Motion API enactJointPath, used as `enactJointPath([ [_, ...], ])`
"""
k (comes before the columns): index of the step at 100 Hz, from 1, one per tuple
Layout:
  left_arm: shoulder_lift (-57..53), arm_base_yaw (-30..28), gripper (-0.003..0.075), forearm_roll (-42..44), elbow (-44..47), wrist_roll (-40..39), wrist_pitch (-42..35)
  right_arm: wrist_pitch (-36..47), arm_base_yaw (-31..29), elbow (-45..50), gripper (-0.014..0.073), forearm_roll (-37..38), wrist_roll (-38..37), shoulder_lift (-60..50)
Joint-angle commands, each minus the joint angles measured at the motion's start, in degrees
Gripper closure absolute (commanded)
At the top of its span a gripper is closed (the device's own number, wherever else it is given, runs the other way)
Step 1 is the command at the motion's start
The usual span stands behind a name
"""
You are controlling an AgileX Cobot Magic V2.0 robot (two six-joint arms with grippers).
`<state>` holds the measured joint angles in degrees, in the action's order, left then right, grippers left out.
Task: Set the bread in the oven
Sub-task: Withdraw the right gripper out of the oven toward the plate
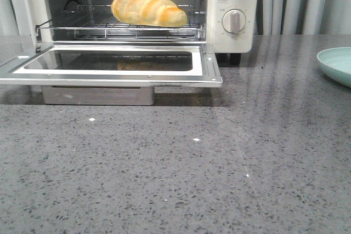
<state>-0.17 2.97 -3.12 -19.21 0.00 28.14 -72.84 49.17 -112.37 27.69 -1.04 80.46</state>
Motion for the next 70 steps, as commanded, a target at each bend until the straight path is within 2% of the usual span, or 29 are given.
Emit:
enactJointPath([
  [1,-1.43,-0.07,0.0741,-0.68,-1.46,0.0,-4.33,-2.48,-2.95,2.21,0.0242,2.56,-1.37,-3.59],
  [18,-1.43,-0.07,0.0741,-0.68,-1.46,0.0,-4.33,-2.48,-6.76,10.4,0.0272,2.56,-3.24,-8.79],
  [41,-1.43,-0.07,0.0741,-0.68,-1.46,0.0,-4.33,-2.48,-7.64,17.93,0.0425,2.56,-8.24,-15.77],
  [70,-1.43,-0.07,0.0741,-0.68,-1.46,0.0,-4.33,-2.48,-7.64,27.05,0.0558,3.07,-8.36,-24.77],
])
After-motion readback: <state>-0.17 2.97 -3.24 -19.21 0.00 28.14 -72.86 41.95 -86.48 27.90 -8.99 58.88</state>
